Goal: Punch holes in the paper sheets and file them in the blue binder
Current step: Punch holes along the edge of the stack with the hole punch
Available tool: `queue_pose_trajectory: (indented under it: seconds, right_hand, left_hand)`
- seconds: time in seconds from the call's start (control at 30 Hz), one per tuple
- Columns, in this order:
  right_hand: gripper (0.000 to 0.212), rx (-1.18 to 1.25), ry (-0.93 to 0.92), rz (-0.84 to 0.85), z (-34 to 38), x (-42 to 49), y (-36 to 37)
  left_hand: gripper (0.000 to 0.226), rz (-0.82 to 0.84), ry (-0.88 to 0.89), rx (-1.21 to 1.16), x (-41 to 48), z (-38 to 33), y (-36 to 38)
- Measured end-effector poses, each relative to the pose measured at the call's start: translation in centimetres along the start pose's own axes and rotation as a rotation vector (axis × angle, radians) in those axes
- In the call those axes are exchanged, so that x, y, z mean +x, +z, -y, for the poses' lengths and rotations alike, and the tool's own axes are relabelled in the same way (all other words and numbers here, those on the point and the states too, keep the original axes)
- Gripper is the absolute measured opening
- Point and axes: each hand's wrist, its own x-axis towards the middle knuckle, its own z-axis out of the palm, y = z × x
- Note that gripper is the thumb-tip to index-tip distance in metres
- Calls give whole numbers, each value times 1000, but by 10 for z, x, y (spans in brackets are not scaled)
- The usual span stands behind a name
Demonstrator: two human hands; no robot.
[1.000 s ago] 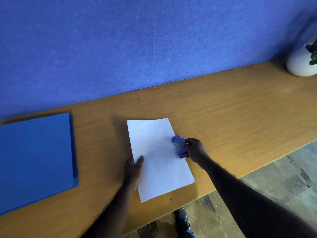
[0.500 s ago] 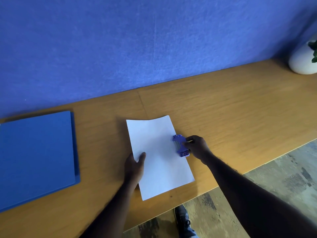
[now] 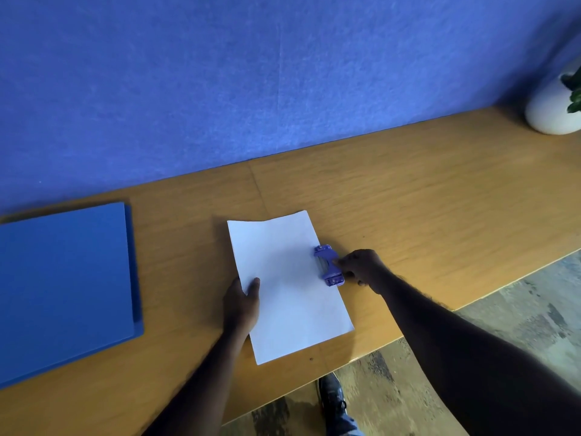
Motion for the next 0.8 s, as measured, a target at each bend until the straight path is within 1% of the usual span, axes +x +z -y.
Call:
queue_pose_trajectory:
  seconds: [0.17, 0.27, 0.37, 0.4, 0.6, 0.8]
  right_hand:
    - [32, -71, 42, 17, 4, 0, -2]
    - [37, -131, 61, 46, 6, 0, -7]
    - [42, -169, 88, 63, 9, 4, -11]
    - [43, -173, 99, 61, 9, 6, -12]
    - [51, -261, 170, -7, 8, 12, -6]
    - [55, -275, 229, 13, 13, 16, -9]
  left_hand:
    - [34, -29, 0, 8, -2, 0, -4]
    - [22, -40, 6, 61, -3, 4, -9]
    - [42, -68, -4, 116, -1, 11, -16]
    - [46, -71, 2, 135, -1, 12, -18]
    - [52, -41, 53, 166, 0, 14, -23]
    - [53, -41, 60, 181, 2, 16, -23]
